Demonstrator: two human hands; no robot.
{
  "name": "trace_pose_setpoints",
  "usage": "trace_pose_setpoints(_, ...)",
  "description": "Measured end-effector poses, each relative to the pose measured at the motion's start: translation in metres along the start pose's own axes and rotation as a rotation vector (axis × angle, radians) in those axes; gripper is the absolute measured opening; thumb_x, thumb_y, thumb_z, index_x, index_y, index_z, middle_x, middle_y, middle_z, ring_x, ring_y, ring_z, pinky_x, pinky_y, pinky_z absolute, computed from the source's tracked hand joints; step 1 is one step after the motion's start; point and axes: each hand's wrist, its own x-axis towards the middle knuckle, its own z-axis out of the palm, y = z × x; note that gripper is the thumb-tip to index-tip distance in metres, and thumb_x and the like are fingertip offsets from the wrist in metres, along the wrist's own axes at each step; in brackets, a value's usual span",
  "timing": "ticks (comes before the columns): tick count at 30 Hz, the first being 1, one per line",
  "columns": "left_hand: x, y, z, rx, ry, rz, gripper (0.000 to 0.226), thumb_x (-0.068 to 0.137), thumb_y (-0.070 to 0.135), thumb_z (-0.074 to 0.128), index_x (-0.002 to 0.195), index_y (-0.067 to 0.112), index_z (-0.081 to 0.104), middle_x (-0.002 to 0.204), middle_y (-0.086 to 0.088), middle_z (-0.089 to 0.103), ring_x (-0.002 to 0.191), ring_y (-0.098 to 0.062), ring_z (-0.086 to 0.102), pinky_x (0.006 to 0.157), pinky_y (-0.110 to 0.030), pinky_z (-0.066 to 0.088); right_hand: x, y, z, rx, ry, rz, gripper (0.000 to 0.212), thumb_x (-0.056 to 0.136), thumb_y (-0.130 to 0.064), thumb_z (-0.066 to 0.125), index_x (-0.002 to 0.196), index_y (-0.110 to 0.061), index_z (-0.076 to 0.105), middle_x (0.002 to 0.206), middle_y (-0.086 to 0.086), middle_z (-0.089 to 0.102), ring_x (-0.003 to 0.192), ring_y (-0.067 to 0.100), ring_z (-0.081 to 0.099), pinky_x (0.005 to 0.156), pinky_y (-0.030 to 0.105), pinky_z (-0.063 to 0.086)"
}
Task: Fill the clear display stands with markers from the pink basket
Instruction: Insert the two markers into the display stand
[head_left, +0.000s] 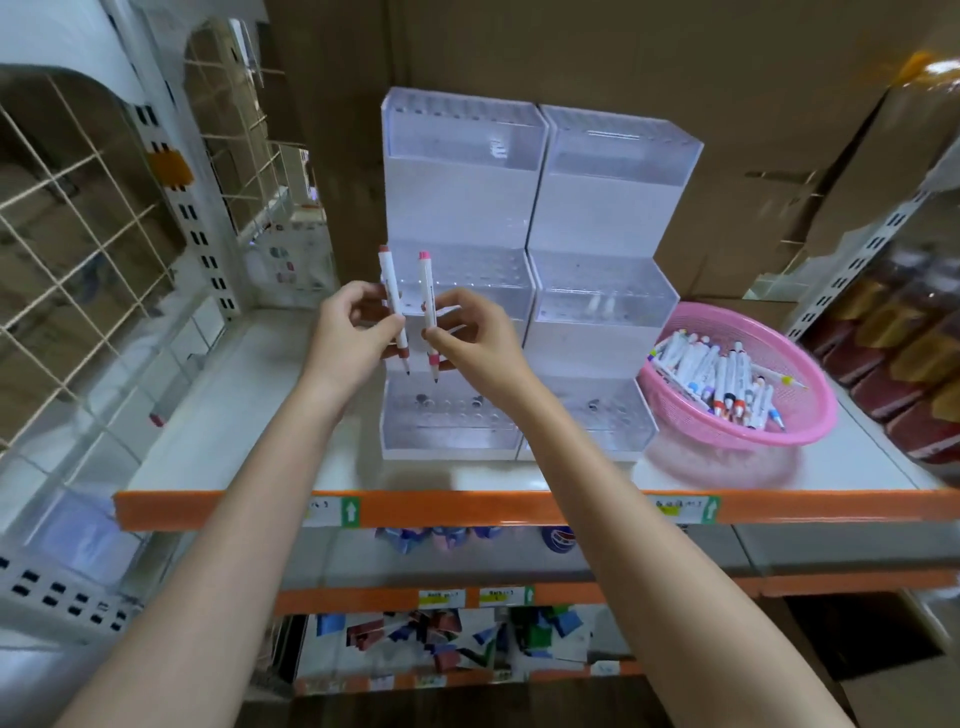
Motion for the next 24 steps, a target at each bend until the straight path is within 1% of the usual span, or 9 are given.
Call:
trace_pose_setpoints(2, 0.007, -0.001, -0.007, 0.007, -0.029, 0.009, 0.018, 0.084, 0.003, 0.065, 0.086, 0.021, 0.062, 0.09, -0.008, 0.066, 0.093, -0.031, 0.065, 0.082, -0.05, 0.056, 0.006, -0.002, 0.007, -0.008, 0.014, -0.005, 0.012, 0.089, -0.005, 0.064, 0.099, -0.01, 0.061, 0.081, 0.007, 0.067, 0.064, 0.013, 0.067, 0.06, 0.027, 0.058)
trace_pose_setpoints(4, 0.011, -0.002, -0.013, 0.033, -0.063, 0.036, 0.018, 0.083, 0.006, 0.068, 0.086, 0.023, 0.064, 0.092, -0.009, 0.067, 0.095, -0.031, 0.065, 0.084, -0.052, 0.054, 0.008, -0.003, 0.011, 0.003, 0.044, -0.008, 0.012, 0.088, -0.005, 0.064, 0.099, -0.008, 0.062, 0.081, 0.008, 0.068, 0.064, 0.015, 0.067, 0.059, 0.026, 0.058)
trace_pose_setpoints(7, 0.014, -0.005, -0.016, 0.04, -0.091, 0.056, 0.019, 0.083, 0.004, 0.067, 0.088, 0.022, 0.064, 0.094, -0.011, 0.068, 0.094, -0.03, 0.066, 0.084, -0.051, 0.054, 0.006, -0.007, 0.015, -0.016, 0.052, -0.067, 0.013, 0.089, -0.003, 0.063, 0.102, -0.004, 0.062, 0.081, 0.01, 0.068, 0.067, 0.024, 0.068, 0.063, 0.037, 0.06)
trace_pose_setpoints(9, 0.014, -0.006, -0.016, 0.031, -0.1, 0.064, 0.021, 0.082, 0.002, 0.067, 0.087, 0.022, 0.064, 0.092, -0.011, 0.068, 0.092, -0.03, 0.066, 0.083, -0.052, 0.055, 0.006, -0.011, 0.017, -0.046, 0.039, -0.117, 0.013, 0.088, -0.003, 0.064, 0.101, -0.004, 0.062, 0.081, 0.012, 0.069, 0.065, 0.023, 0.068, 0.064, 0.041, 0.059)
trace_pose_setpoints(13, 0.015, -0.005, -0.018, 0.018, -0.107, 0.066, 0.025, 0.083, -0.002, 0.064, 0.084, 0.023, 0.064, 0.085, -0.007, 0.067, 0.086, -0.024, 0.066, 0.08, -0.052, 0.056, 0.009, -0.015, 0.018, -0.08, 0.022, -0.151, 0.015, 0.087, -0.005, 0.064, 0.102, -0.007, 0.063, 0.083, 0.01, 0.069, 0.062, 0.018, 0.067, 0.063, 0.039, 0.059)
trace_pose_setpoints(17, 0.01, -0.008, -0.017, 0.008, -0.073, 0.06, 0.018, 0.083, 0.0, 0.066, 0.089, 0.017, 0.064, 0.087, -0.007, 0.067, 0.089, -0.028, 0.066, 0.083, -0.052, 0.055, 0.008, -0.008, 0.014, -0.081, 0.026, -0.137, 0.014, 0.088, -0.005, 0.064, 0.102, -0.005, 0.061, 0.081, 0.006, 0.067, 0.066, 0.022, 0.067, 0.063, 0.043, 0.058)
trace_pose_setpoints(19, 0.008, -0.011, -0.017, 0.028, -0.059, 0.059, 0.017, 0.083, 0.0, 0.067, 0.089, 0.016, 0.063, 0.087, -0.006, 0.067, 0.09, -0.028, 0.066, 0.084, -0.051, 0.055, 0.006, -0.006, 0.011, -0.079, 0.024, -0.131, 0.014, 0.089, -0.005, 0.064, 0.102, -0.006, 0.061, 0.081, 0.005, 0.067, 0.068, 0.022, 0.068, 0.063, 0.041, 0.059)
trace_pose_setpoints(21, 0.006, -0.013, -0.017, 0.061, -0.048, 0.08, 0.017, 0.083, 0.001, 0.067, 0.091, 0.015, 0.063, 0.089, -0.008, 0.068, 0.09, -0.027, 0.066, 0.085, -0.05, 0.054, 0.005, -0.003, 0.009, -0.056, 0.02, -0.117, 0.014, 0.089, -0.003, 0.063, 0.102, -0.005, 0.06, 0.081, 0.006, 0.068, 0.069, 0.02, 0.069, 0.062, 0.035, 0.06)
trace_pose_setpoints(24, 0.001, -0.016, -0.015, 0.139, -0.017, 0.122, 0.015, 0.083, 0.006, 0.068, 0.091, 0.017, 0.062, 0.088, -0.004, 0.068, 0.086, -0.018, 0.065, 0.086, -0.042, 0.055, 0.003, 0.002, 0.009, -0.059, 0.029, -0.114, 0.014, 0.088, -0.004, 0.065, 0.101, -0.006, 0.06, 0.083, 0.006, 0.069, 0.068, 0.014, 0.07, 0.064, 0.027, 0.059)
